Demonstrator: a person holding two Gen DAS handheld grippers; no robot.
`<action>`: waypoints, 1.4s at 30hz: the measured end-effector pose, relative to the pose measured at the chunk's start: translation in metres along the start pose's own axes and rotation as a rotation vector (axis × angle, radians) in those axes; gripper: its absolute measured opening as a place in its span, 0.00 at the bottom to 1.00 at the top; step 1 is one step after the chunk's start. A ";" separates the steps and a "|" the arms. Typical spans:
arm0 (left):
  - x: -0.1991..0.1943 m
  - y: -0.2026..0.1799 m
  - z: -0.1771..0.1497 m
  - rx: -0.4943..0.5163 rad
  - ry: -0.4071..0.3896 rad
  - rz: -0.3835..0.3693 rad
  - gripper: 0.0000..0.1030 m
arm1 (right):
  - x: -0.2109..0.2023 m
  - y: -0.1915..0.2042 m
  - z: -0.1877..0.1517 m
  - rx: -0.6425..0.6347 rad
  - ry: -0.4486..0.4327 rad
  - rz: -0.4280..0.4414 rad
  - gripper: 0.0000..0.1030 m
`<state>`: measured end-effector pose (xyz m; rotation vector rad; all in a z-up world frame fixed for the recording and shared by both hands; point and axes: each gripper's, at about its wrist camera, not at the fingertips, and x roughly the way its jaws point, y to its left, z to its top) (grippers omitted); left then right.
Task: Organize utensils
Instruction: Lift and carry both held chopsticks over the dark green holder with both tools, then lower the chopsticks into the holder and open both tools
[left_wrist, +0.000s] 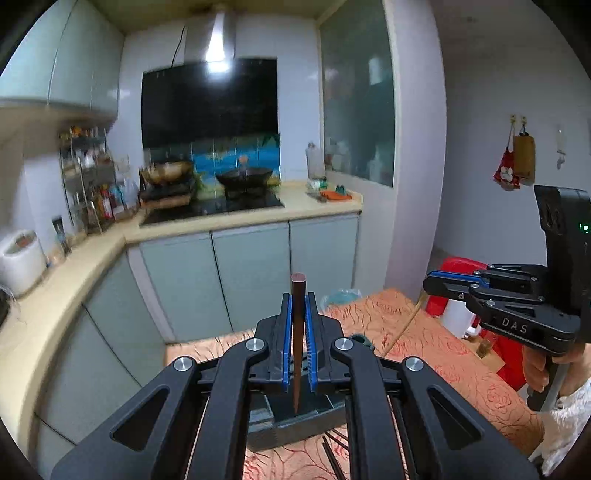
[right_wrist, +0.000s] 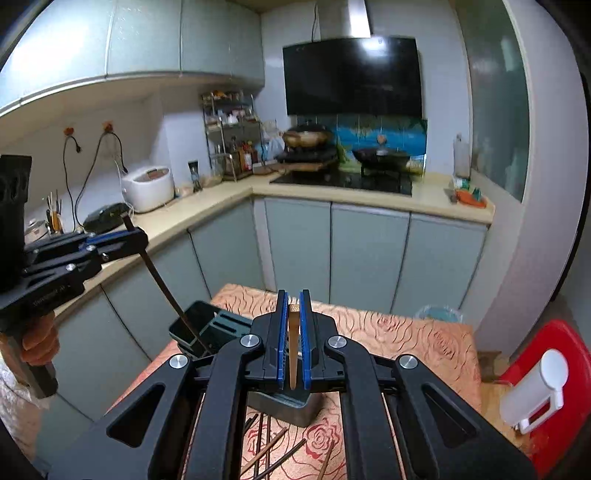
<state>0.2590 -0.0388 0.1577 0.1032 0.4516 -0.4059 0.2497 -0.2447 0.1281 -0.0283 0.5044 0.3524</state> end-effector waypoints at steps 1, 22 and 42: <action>0.010 0.001 -0.006 -0.005 0.021 0.002 0.06 | 0.006 0.000 -0.002 0.000 0.014 0.001 0.07; 0.040 0.021 -0.045 -0.057 0.086 0.059 0.56 | 0.046 0.003 -0.031 0.007 0.051 -0.043 0.50; -0.016 0.024 -0.086 -0.098 0.020 0.130 0.81 | -0.019 0.001 -0.046 -0.003 -0.072 -0.102 0.61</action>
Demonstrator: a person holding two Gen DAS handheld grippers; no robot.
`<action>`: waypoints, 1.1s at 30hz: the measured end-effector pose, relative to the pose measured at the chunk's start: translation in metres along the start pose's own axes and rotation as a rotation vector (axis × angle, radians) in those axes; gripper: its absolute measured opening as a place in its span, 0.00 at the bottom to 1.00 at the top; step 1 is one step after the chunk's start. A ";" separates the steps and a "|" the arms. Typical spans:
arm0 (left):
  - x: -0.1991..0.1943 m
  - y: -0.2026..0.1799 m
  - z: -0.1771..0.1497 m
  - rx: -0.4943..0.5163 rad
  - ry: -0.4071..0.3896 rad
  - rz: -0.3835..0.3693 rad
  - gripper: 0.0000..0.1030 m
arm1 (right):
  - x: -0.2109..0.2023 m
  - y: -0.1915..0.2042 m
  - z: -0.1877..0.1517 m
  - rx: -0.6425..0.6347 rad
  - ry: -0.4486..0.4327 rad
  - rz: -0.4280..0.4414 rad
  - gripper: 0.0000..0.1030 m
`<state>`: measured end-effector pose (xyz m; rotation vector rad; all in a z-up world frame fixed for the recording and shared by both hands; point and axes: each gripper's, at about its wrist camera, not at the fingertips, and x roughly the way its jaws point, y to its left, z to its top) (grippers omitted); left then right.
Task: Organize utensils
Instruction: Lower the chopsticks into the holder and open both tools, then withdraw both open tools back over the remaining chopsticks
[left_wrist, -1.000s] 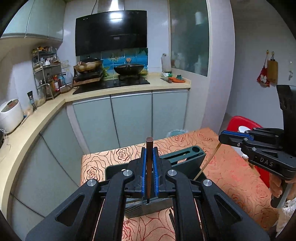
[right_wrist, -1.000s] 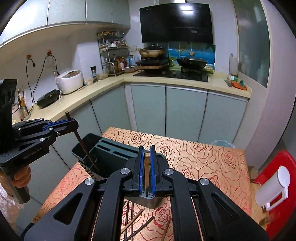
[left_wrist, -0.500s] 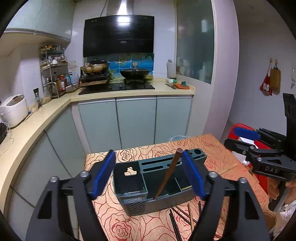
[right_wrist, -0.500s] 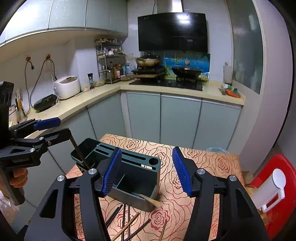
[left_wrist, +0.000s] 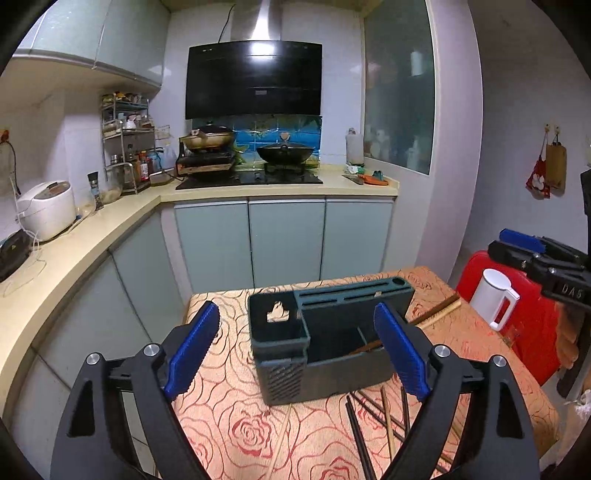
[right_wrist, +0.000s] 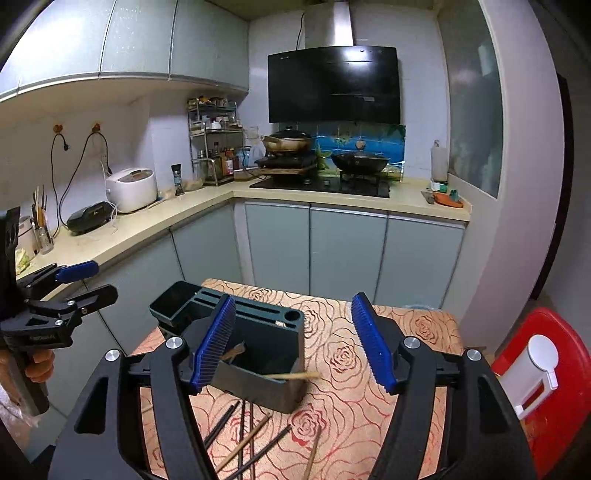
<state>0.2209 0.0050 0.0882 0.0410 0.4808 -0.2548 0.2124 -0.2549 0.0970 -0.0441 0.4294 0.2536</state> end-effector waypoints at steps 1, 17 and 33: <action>-0.002 0.001 -0.004 -0.002 0.001 0.004 0.81 | -0.002 0.000 -0.003 0.001 -0.002 -0.004 0.62; -0.030 0.021 -0.086 -0.068 0.056 0.061 0.81 | -0.035 -0.012 -0.084 0.082 0.004 -0.037 0.65; -0.029 0.047 -0.172 -0.127 0.183 0.091 0.81 | -0.066 -0.009 -0.148 0.138 0.061 -0.038 0.65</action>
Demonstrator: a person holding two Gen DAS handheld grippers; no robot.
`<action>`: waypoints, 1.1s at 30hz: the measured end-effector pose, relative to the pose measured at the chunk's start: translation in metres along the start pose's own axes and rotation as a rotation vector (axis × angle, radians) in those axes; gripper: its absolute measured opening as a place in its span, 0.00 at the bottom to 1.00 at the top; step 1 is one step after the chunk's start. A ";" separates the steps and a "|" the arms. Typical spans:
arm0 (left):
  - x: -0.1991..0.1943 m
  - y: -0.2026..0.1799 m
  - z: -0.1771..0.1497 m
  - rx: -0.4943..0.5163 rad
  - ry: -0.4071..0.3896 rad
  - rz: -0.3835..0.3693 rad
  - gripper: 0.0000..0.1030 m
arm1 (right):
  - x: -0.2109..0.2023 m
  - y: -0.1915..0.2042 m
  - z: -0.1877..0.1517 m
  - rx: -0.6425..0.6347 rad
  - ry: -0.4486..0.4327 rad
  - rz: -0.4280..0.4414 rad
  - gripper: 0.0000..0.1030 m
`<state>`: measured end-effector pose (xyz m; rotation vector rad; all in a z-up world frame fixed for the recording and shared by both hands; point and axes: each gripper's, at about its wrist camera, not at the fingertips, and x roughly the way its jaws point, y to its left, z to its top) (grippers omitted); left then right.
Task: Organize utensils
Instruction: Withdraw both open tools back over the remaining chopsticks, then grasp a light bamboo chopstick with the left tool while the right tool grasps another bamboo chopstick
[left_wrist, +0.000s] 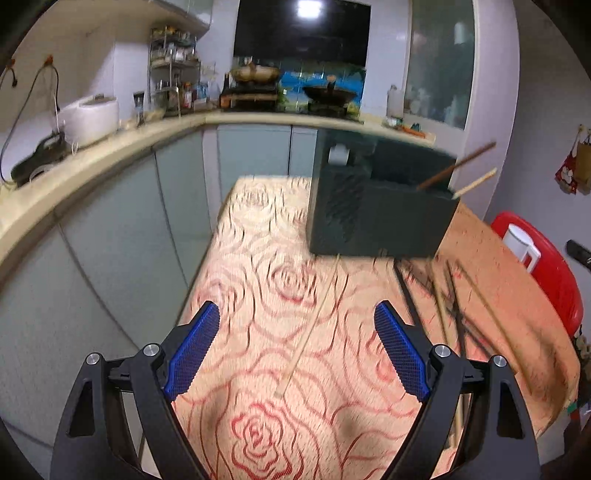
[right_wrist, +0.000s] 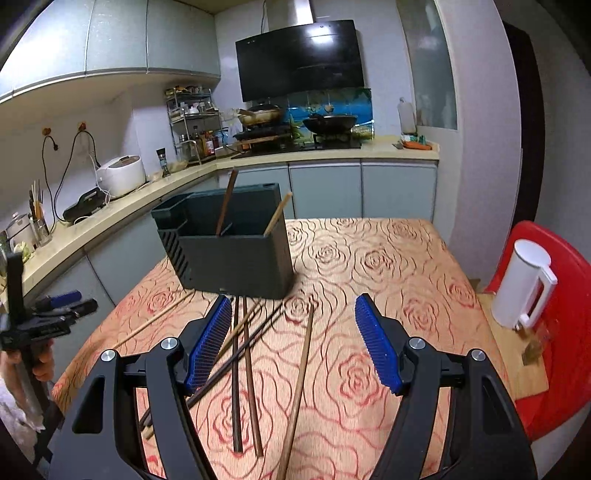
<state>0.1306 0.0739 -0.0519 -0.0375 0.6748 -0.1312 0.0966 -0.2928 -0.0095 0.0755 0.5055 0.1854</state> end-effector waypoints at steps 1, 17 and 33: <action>0.005 0.001 -0.007 -0.001 0.020 0.002 0.81 | -0.002 -0.001 -0.003 0.007 0.004 0.001 0.65; 0.036 -0.009 -0.045 0.098 0.136 -0.024 0.67 | -0.013 0.003 -0.032 0.005 0.034 -0.014 0.65; 0.054 -0.010 -0.045 0.112 0.190 0.015 0.09 | -0.014 -0.004 -0.041 0.025 0.050 -0.025 0.65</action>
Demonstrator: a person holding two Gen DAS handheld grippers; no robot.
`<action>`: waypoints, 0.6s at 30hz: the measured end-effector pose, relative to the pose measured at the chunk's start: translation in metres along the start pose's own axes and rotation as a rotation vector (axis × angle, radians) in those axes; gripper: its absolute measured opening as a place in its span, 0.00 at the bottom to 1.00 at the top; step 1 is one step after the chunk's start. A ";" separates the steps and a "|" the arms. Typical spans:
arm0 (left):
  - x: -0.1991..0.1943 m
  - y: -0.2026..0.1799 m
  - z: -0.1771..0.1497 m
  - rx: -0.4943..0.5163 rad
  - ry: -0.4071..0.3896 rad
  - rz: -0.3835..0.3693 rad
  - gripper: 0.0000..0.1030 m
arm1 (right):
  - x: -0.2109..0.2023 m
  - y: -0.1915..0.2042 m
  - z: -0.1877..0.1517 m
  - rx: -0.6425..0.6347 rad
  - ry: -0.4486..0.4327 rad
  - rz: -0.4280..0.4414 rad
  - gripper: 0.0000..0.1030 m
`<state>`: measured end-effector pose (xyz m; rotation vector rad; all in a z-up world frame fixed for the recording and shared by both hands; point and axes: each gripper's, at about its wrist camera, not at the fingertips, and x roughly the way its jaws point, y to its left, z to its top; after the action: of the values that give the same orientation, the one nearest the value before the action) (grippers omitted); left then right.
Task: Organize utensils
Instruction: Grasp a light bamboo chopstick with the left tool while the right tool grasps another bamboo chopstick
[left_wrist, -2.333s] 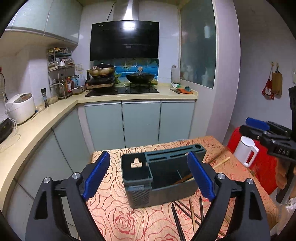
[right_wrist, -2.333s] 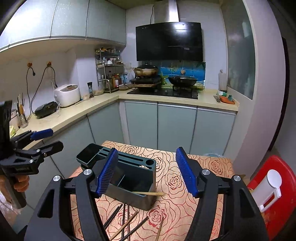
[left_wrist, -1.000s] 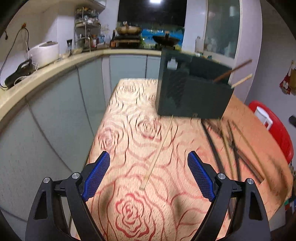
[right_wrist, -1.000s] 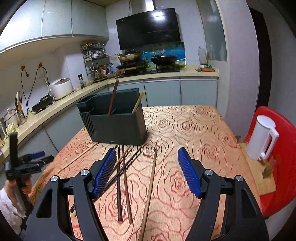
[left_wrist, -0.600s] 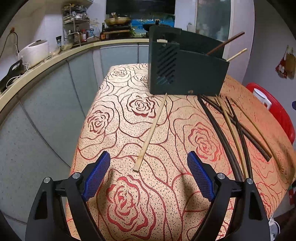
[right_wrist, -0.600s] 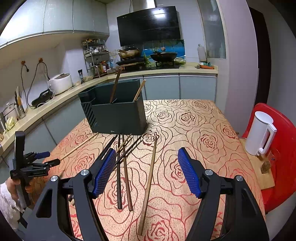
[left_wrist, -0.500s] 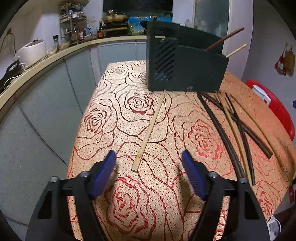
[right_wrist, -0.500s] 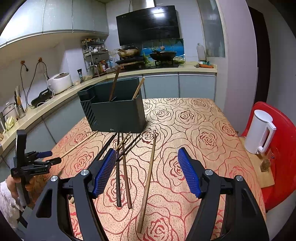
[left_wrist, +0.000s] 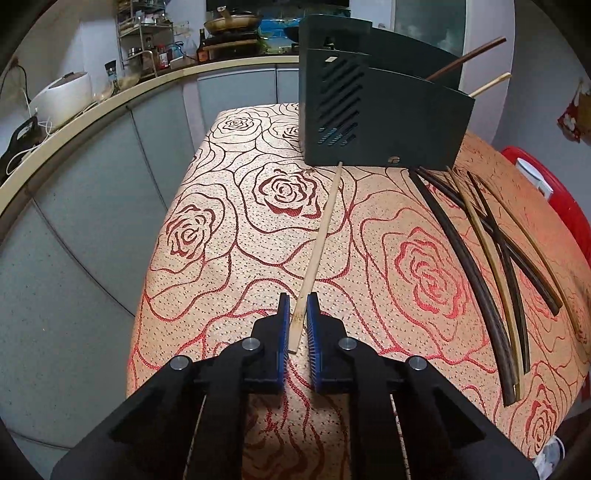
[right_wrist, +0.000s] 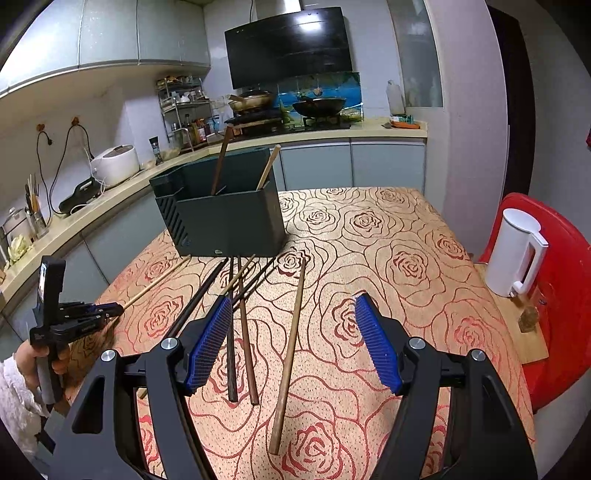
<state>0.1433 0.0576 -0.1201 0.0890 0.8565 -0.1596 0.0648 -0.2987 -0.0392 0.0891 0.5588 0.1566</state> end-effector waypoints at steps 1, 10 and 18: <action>-0.001 -0.001 -0.001 0.006 -0.001 0.002 0.08 | 0.000 0.000 -0.001 0.000 0.003 -0.001 0.65; -0.017 -0.012 -0.014 -0.010 -0.004 -0.014 0.06 | 0.001 -0.002 -0.023 -0.013 0.041 -0.031 0.65; -0.044 -0.015 -0.023 -0.044 -0.047 -0.040 0.06 | 0.007 0.005 -0.058 -0.032 0.105 -0.030 0.65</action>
<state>0.0949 0.0508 -0.1017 0.0271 0.8145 -0.1800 0.0389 -0.2900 -0.0910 0.0415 0.6620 0.1420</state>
